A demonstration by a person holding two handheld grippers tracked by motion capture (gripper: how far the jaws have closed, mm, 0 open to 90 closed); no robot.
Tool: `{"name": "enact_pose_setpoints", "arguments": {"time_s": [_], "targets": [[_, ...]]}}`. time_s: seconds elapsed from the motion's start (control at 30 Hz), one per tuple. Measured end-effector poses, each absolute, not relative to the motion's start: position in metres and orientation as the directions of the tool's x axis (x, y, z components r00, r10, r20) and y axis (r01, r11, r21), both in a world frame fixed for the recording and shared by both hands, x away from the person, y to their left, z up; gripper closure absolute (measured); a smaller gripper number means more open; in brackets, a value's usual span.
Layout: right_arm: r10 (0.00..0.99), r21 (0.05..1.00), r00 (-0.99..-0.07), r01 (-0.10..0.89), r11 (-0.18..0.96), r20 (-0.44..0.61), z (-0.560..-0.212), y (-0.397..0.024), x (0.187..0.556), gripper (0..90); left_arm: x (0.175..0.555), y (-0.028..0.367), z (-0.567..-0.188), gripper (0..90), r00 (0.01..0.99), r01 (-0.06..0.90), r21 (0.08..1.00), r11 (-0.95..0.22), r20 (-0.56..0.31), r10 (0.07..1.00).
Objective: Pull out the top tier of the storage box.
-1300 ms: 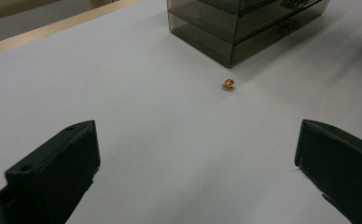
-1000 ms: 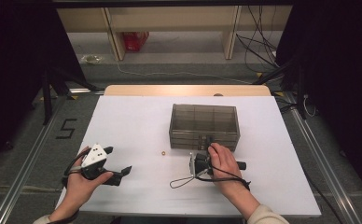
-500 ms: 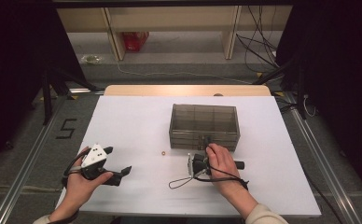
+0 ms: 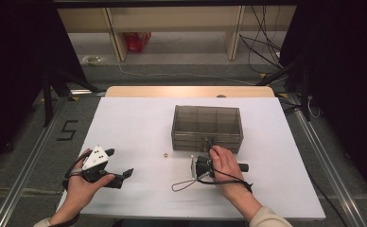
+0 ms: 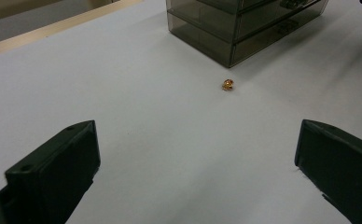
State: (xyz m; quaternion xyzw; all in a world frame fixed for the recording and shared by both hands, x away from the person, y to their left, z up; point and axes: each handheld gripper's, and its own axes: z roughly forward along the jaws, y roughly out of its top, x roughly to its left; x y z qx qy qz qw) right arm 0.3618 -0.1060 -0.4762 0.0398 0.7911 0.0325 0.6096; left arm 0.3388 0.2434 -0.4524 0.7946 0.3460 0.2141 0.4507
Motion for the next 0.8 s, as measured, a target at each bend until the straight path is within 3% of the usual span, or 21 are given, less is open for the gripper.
{"name": "enact_pose_setpoints", "arguments": {"time_s": [0.8], "targets": [[0.069,0.068,-0.242,0.011,0.998,-0.968,-0.4768,-0.1074,0.3608,80.1,0.3386,0.2436,-0.4521,0.0,0.67,0.355,0.865,-0.355,0.03,0.742]]}}
